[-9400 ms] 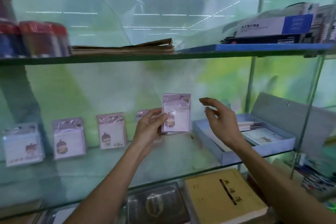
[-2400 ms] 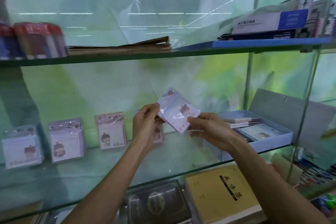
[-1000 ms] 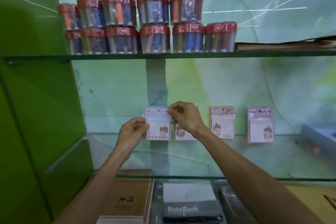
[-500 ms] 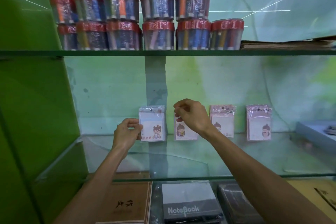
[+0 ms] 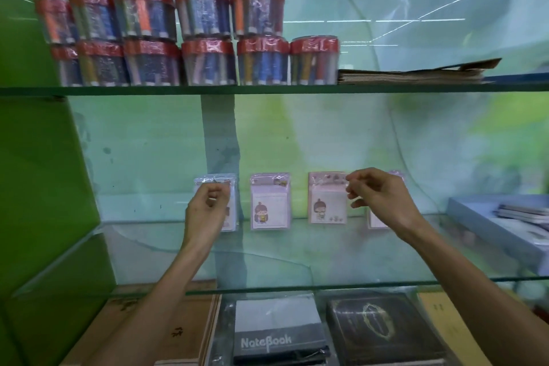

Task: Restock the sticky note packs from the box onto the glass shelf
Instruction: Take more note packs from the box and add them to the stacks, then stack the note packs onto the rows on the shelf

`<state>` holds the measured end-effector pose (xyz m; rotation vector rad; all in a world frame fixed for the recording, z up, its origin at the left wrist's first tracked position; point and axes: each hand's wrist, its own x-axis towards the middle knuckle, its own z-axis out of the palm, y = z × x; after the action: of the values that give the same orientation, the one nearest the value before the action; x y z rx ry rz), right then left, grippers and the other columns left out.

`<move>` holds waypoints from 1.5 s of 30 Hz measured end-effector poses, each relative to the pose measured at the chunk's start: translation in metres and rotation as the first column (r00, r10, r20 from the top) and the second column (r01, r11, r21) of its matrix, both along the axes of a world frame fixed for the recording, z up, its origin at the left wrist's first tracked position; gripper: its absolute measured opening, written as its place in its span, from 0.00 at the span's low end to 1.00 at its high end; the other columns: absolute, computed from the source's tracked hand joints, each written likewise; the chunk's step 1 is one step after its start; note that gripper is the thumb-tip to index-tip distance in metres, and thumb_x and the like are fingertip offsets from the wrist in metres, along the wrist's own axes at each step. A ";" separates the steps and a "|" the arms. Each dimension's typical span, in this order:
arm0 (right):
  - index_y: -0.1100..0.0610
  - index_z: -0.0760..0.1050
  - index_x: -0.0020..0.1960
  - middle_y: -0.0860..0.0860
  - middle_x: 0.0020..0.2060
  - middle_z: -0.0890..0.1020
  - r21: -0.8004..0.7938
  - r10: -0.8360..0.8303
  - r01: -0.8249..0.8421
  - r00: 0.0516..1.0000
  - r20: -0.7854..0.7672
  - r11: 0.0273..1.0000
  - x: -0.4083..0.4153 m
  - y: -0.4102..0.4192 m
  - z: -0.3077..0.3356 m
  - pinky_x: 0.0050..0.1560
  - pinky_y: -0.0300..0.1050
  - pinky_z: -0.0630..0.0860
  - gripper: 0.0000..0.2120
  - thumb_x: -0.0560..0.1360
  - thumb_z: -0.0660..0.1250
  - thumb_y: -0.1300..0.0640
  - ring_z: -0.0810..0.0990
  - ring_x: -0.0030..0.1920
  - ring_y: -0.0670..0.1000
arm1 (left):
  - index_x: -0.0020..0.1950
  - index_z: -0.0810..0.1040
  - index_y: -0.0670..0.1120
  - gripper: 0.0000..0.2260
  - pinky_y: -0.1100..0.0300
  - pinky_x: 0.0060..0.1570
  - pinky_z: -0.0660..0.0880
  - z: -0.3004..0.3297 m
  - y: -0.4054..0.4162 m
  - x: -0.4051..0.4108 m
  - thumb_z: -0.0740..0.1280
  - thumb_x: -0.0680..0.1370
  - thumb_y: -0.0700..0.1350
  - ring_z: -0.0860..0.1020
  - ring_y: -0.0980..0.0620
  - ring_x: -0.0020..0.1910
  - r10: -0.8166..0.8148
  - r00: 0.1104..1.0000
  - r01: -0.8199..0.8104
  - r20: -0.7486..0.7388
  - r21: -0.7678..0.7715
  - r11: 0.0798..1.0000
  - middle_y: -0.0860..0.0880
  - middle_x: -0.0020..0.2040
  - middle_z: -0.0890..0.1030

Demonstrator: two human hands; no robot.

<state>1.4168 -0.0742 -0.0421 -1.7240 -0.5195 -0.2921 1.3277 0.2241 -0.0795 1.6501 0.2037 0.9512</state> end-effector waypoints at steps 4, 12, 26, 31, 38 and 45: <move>0.59 0.81 0.47 0.53 0.35 0.84 0.021 -0.046 0.046 0.999 -0.018 0.999 0.005 -0.046 -0.011 0.39 0.46 0.82 0.06 0.77 0.65 0.66 0.82 0.35 0.51 | 0.47 0.79 0.45 0.04 0.61 0.37 0.75 0.003 -0.063 0.015 0.67 0.79 0.44 0.75 0.52 0.34 -0.187 0.982 0.187 0.011 0.018 0.982 0.51 0.35 0.78; 0.60 0.80 0.48 0.56 0.36 0.83 0.033 -0.086 0.087 0.996 -0.021 0.996 0.012 -0.133 -0.020 0.37 0.44 0.81 0.06 0.78 0.65 0.65 0.82 0.34 0.49 | 0.47 0.79 0.44 0.04 0.62 0.32 0.72 0.010 -0.198 0.061 0.67 0.79 0.43 0.74 0.55 0.30 -0.401 0.916 0.401 0.004 0.016 0.916 0.51 0.32 0.77; 0.51 0.79 0.58 0.49 0.54 0.83 -0.672 -0.265 0.318 0.946 0.184 0.669 0.055 -0.308 -0.016 0.49 0.37 0.71 0.13 0.75 0.70 0.52 0.81 0.53 0.48 | 0.48 0.79 0.43 0.05 0.58 0.33 0.72 0.007 -0.370 0.123 0.67 0.79 0.44 0.74 0.52 0.32 -0.580 0.814 0.580 -0.040 -0.018 0.815 0.49 0.35 0.76; 0.49 0.69 0.71 0.48 0.68 0.74 -0.955 -0.108 0.072 0.993 0.042 0.289 0.065 -0.329 -0.007 0.53 0.40 0.66 0.28 0.73 0.70 0.44 0.75 0.63 0.51 | 0.46 0.79 0.45 0.04 0.57 0.34 0.71 0.005 -0.408 0.139 0.66 0.80 0.44 0.73 0.52 0.32 -0.613 0.787 0.611 -0.075 -0.043 0.790 0.48 0.35 0.76; 0.50 0.74 0.66 0.49 0.62 0.78 -0.970 -0.024 0.098 0.995 0.095 0.224 0.074 -0.325 -0.007 0.54 0.44 0.71 0.23 0.73 0.71 0.47 0.76 0.58 0.51 | 0.47 0.79 0.44 0.05 0.52 0.37 0.71 0.005 -0.427 0.153 0.67 0.79 0.45 0.74 0.52 0.31 -0.619 0.777 0.613 -0.115 -0.087 0.786 0.49 0.36 0.77; 0.58 0.79 0.49 0.51 0.40 0.82 -0.655 -0.068 0.295 0.935 0.349 0.696 0.074 -0.341 -0.011 0.42 0.52 0.74 0.12 0.81 0.60 0.52 0.78 0.40 0.52 | 0.53 0.77 0.39 0.08 0.52 0.34 0.72 0.005 -0.414 0.165 0.64 0.81 0.43 0.76 0.47 0.29 -0.733 0.669 0.677 -0.124 -0.305 0.670 0.42 0.39 0.79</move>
<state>1.4907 -0.4150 -0.0528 -2.5148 -0.7437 -0.5614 1.4932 -0.1898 -0.0748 1.4263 -0.1728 0.1096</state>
